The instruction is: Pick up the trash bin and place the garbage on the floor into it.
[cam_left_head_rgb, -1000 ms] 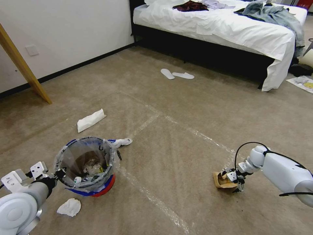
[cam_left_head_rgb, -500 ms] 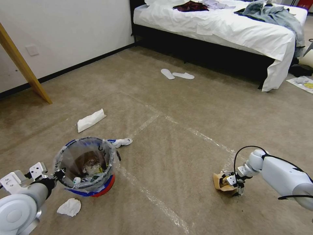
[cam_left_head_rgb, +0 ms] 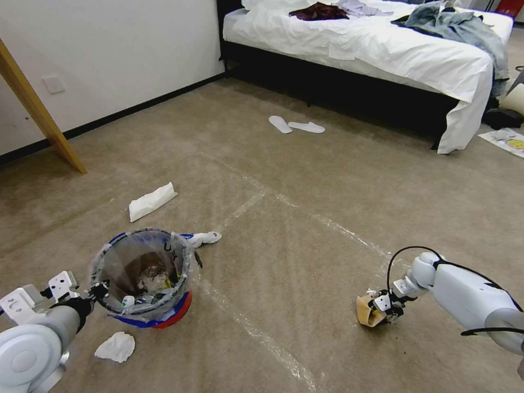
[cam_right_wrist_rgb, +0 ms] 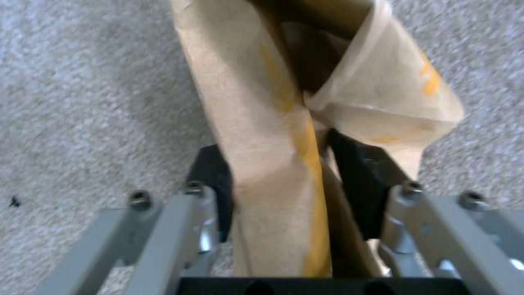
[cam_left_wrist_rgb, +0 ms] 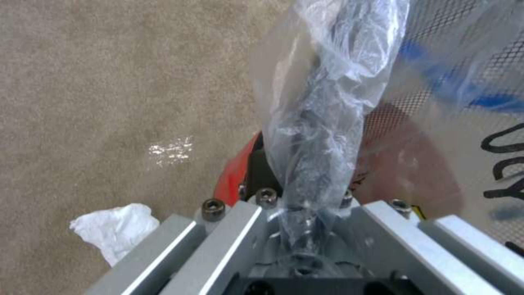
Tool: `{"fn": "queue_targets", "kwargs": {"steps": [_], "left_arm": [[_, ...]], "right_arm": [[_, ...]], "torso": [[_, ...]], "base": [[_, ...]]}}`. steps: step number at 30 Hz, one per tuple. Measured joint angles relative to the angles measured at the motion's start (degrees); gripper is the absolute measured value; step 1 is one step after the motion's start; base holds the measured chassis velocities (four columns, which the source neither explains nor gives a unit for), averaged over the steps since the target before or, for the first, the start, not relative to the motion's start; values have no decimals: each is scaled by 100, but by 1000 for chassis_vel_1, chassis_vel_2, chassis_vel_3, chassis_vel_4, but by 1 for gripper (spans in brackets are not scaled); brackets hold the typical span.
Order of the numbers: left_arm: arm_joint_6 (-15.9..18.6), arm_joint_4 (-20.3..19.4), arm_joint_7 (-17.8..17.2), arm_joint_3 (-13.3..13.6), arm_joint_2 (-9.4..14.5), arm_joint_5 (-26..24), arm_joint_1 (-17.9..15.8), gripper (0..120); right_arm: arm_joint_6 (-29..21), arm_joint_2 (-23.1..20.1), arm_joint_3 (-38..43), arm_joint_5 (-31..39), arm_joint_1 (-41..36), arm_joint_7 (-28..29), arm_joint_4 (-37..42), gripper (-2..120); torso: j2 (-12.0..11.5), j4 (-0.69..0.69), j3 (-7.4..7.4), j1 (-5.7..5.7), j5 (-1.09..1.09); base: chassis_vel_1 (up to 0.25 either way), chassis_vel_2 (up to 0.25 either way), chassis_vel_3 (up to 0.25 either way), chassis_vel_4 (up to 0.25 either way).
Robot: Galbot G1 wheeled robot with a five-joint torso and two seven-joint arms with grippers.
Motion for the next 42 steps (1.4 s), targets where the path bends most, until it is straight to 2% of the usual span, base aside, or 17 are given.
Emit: {"fn": "queue_targets", "kwargs": {"steps": [2, 6, 8, 9, 11, 12, 14, 15, 17, 18, 21, 22, 25, 28, 35, 37, 42], "left_arm": [[-2, 17, 0, 0, 17, 0, -11, 1], [-7, 27, -3, 4, 41, -4, -29, 1], [-12, 41, -9, 24, 68, -15, -48, 1], [-12, 41, -9, 24, 68, -15, -48, 1], [-23, 44, -18, 45, 92, -20, -65, 1], [-23, 44, -18, 45, 92, -20, -65, 1], [-25, 45, -26, 62, 123, -30, -67, 1], [-25, 45, -26, 62, 123, -30, -67, 1], [-33, 36, -28, 71, 164, -58, -70, 1], [-33, 36, -28, 71, 164, -58, -70, 1], [-43, 27, -31, 81, 215, -70, -48, 1], [-43, 27, -31, 81, 215, -70, -48, 1], [-50, 31, -26, 75, 234, -71, -26, 1], [-85, 78, -13, 62, 282, -71, -42, 1], [-101, 105, -11, 101, 315, -80, -84, 1], [-107, 111, -11, 103, 328, -81, -87, 1], [-108, 125, -11, 74, 328, -81, -64, 1]], "right_arm": [[23, 22, -39, 104, 32, 2, -10, 28], [38, 35, -90, 384, 92, -72, -6, 19], [30, 45, -120, 999, 209, -152, 3, 11], [30, 45, -120, 999, 209, -152, 3, 11], [-25, 43, -138, 1863, 445, -271, 39, 5], [-25, 43, -138, 1863, 445, -271, 39, 5], [-195, 56, -104, 2748, 654, -394, 86, 2], [-195, 56, -104, 2748, 654, -394, 86, 2], [-546, 28, -141, 4355, 874, -375, 352, 2], [-546, 28, -141, 4355, 874, -375, 352, 2], [-993, -88, -123, 6448, 1118, -30, 1306, 2], [-993, -88, -123, 6448, 1118, -30, 1306, 2], [-1062, -75, 115, 7038, 1242, 124, 1760, 2], [-1193, 59, 541, 7695, 1570, 599, 2460, 2], [-1435, 313, 886, 8255, 1861, 1014, 3202, 2], [-1571, 481, 895, 8536, 2054, 1158, 3815, 2], [-1657, 743, 759, 8633, 2283, 1242, 4333, 2]], "torso": [[0, 0, 1, 0, 3], [-1, 0, 3, 0, 7], [-1, -2, 4, 2, 12], [-1, -2, 4, 2, 12], [-1, 3, 3, 2, 8], [-1, 3, 3, 2, 8], [-1, 2, 3, 2, 6], [-1, 2, 3, 2, 6], [-1, 0, 3, 2, 5], [-1, 0, 3, 2, 5], [-1, 0, 2, 2, 4], [-1, 0, 2, 2, 4], [-1, 2, 2, 1, 1], [-1, 0, 2, 2, 2], [-1, 1, 2, 2, 2], [-1, 0, 1, 1, 1], [-1, 0, 2, 0, 2]], "base": [[0, 0, 0, 0], [0, 0, 0, 0], [0, 0, 0, 0], [0, 0, 0, 0], [0, 0, 0, 0], [0, 0, 0, 0], [0, 0, 0, 0], [0, 0, 0, 0], [0, 0, 0, 0], [0, 0, 0, 0], [0, 0, 0, 0], [0, 0, 0, 0], [0, 0, 0, 0], [0, 0, 0, 0], [0, 0, 0, 0], [0, 0, 0, 0], [0, 0, 0, 0]]}}
